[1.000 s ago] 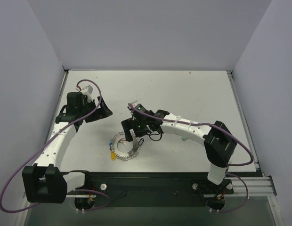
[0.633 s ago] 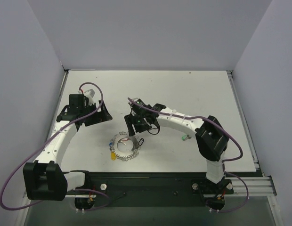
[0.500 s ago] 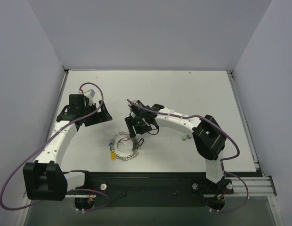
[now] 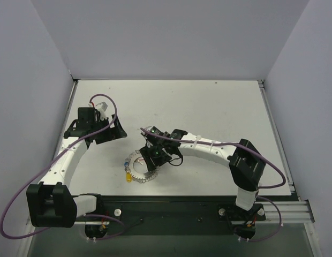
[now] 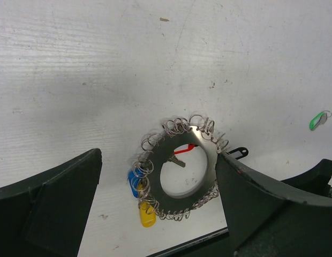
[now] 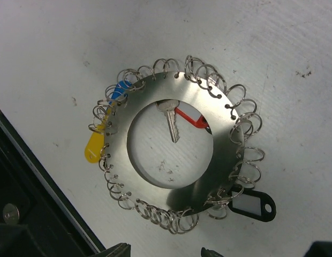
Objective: Put the keys on the keyring
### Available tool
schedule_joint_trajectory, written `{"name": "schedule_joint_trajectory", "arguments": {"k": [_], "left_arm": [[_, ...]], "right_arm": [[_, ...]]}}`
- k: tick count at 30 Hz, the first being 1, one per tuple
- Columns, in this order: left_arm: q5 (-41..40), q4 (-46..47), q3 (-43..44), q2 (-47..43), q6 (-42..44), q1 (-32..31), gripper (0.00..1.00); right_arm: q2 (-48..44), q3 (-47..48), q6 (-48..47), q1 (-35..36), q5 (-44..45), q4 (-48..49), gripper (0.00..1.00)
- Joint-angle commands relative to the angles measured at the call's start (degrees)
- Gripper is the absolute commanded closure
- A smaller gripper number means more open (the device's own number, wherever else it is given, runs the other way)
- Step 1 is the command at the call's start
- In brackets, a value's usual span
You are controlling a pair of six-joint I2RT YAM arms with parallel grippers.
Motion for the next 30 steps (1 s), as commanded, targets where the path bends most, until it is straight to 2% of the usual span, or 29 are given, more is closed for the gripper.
{"name": "schedule_joint_trajectory", "arguments": {"k": [1,8,10,12,14,25,30], "left_arm": [[1.1,0.7,0.6,-0.8,0.3,0.3,0.03],[1.7,1.0,0.3,-0.8,0.1,0.2,0.03],[1.9,1.0,0.2,-0.8,0.1,0.3,0.03],[1.9,1.0,0.2,-0.9,0.2,0.3,0.03],[2.0,1.0,0.2,-0.8,0.2,0.3,0.03],[2.4,1.2,0.2,-0.8,0.1,0.3,0.03],[2.6,1.1,0.1,-0.7,0.2,0.3,0.04]], "right_arm": [[-2.5,-2.3,1.1,0.3,0.1,-2.5,0.48],[1.8,-1.9,1.1,2.3,0.1,-2.1,0.53],[2.5,-1.6,1.1,2.4,-0.1,-1.6,0.56],[3.6,-1.7,1.4,2.3,-0.1,-1.1,0.64],[4.6,-1.6,1.7,2.3,-0.6,-0.9,0.66],[6.1,-2.9,3.5,2.2,-1.8,1.9,0.68],[7.4,-3.8,4.5,2.3,-2.0,3.1,0.72]]}}
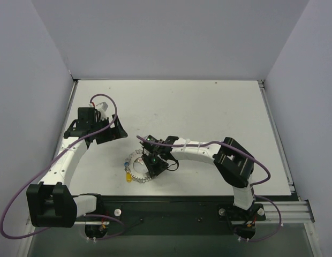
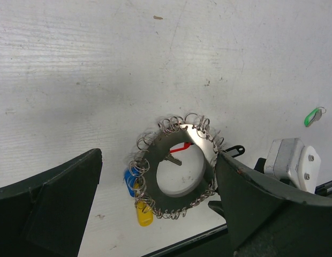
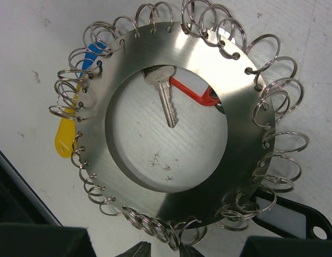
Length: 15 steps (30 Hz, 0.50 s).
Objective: Put the keys on the keyring
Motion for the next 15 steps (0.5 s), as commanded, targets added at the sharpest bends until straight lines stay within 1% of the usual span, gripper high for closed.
{"name": "schedule_joint_trajectory", "arguments": {"k": [1,8,9,10,12,13,15], "left_arm": [[1.1,1.2,0.1,-0.8,0.2,0.3,0.04],[1.1,1.3,0.0,-0.8,0.1,0.3,0.04],[1.1,1.3,0.0,-0.8,0.1,0.3,0.04],[1.1,1.3,0.0,-0.8,0.1,0.3,0.04],[1.2,1.3,0.0,-0.8,0.2,0.3,0.04],[1.1,1.3,0.0,-0.9,0.1,0.3,0.04],[1.1,1.4,0.0,-1.0,0.1,0.3,0.04]], "right_arm": [[1.5,-1.1,1.6,0.1,0.0,-0.2,0.73],[1.5,-1.6,1.6,0.2,1.1,-0.1,0.77],[1.5,-1.7,1.6,0.1,1.2,0.3,0.8],[1.5,-1.9,1.4,0.1,1.2,0.4,0.86],[1.3,-2.1,1.4,0.2,1.4,1.0,0.92],[1.0,-2.2,1.5,0.2,1.7,1.2,0.99],[-0.1,-3.0,1.4,0.0,2.3,2.2,1.0]]}}
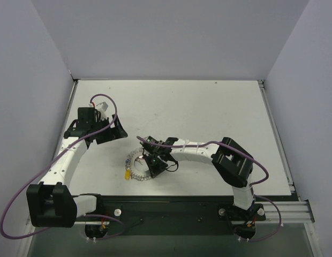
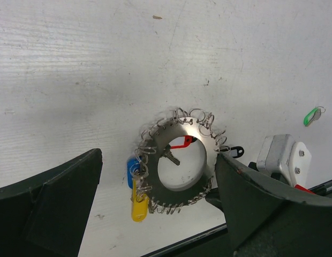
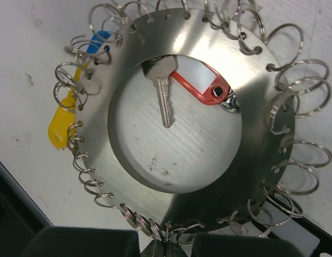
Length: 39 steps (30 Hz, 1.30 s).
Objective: Put the keys on the keyring
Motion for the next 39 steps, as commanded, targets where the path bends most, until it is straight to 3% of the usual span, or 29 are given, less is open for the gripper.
{"name": "schedule_joint_trajectory", "arguments": {"k": [1,8,15,24,39], "left_arm": [[1.1,1.4,-0.1,-1.3,0.1,0.3,0.04],[4.1,5.3,-1.3,-5.8,0.0,0.1,0.04],[8.6,11.7,-4.0,-13.4,-1.3,-0.1,0.04],[17.1,21.5,-7.3,-17.4,-3.9,-0.5,0.04],[28.0,41.1,-8.9,-17.9,-9.5,-9.6,0.05]], "right_arm": [[-1.5,-2.0,0.1,0.0,2.6,0.2,1.0],[-8.9,-5.3,-2.6,-1.2,5.7,3.5,1.0],[-16.1,-5.7,-14.1,-1.4,10.4,4.1,1.0],[-23.8,-6.7,-19.3,-3.4,12.3,4.2,1.0],[-37.1,-9.0,-29.1,-14.4,-12.5,10.5,1.0]]}}
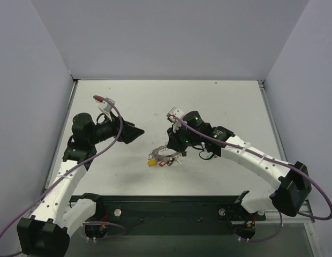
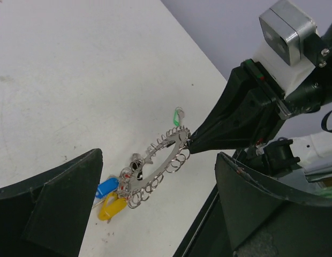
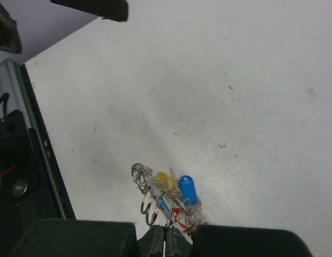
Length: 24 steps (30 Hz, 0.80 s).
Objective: Put the keys on the keyring
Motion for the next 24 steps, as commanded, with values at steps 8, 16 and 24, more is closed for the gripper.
{"name": "schedule_joint_trajectory", "arguments": {"k": [8,16,24], "left_arm": [[10.5,18.5,1.5,0.0,-4.1,-4.9,0.09],[15.6,22.7,1.7,0.4,-3.8,-9.4,0.18],[19.9,27.2,2.1,2.2,-4.8,-13.7,0.32]], "right_arm": [[-5.8,8.4,-9.2,-2.4,-27.7,0.3,1.0],[-5.3,12.6,-12.9,-3.3,-34.3,-5.3,1.0],[-5.4,13.7,-12.8,-3.8,-37.1,-5.3,1.0]]}}
